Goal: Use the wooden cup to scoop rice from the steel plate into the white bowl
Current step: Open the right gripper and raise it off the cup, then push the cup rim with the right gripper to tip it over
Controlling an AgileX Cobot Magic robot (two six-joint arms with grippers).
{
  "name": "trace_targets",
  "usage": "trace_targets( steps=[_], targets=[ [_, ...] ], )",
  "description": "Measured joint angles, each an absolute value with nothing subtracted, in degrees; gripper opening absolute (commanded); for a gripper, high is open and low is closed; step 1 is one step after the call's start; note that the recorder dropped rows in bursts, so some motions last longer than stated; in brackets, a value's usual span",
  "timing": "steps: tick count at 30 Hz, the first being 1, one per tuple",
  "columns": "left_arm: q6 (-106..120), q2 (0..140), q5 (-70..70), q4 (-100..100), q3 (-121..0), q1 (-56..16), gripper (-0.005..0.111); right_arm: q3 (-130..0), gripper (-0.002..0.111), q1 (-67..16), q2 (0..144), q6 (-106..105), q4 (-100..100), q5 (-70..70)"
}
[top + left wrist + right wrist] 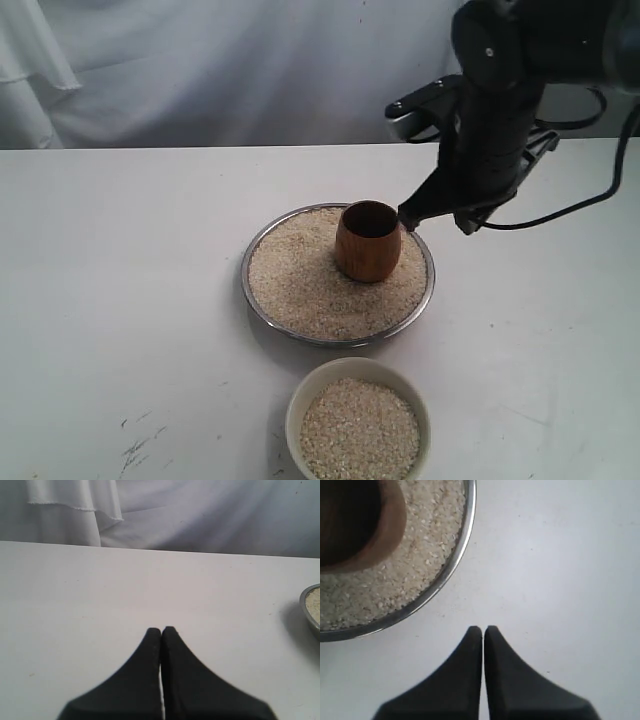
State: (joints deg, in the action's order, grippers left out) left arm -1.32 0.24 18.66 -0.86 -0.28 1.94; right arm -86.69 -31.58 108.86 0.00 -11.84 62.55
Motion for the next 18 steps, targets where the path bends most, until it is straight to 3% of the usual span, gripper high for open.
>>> trace_targets(
  steps=[6, 18],
  targets=[
    [-1.3, 0.2, 18.7, -0.9, -0.3, 1.9, 0.0, -83.9, 0.0, -25.6, 108.9, -9.5, 5.3, 55.2],
    [-1.3, 0.2, 18.7, -0.9, -0.3, 1.9, 0.0, -83.0, 0.0, -25.2, 110.2, -11.9, 11.9, 47.8]
  ],
)
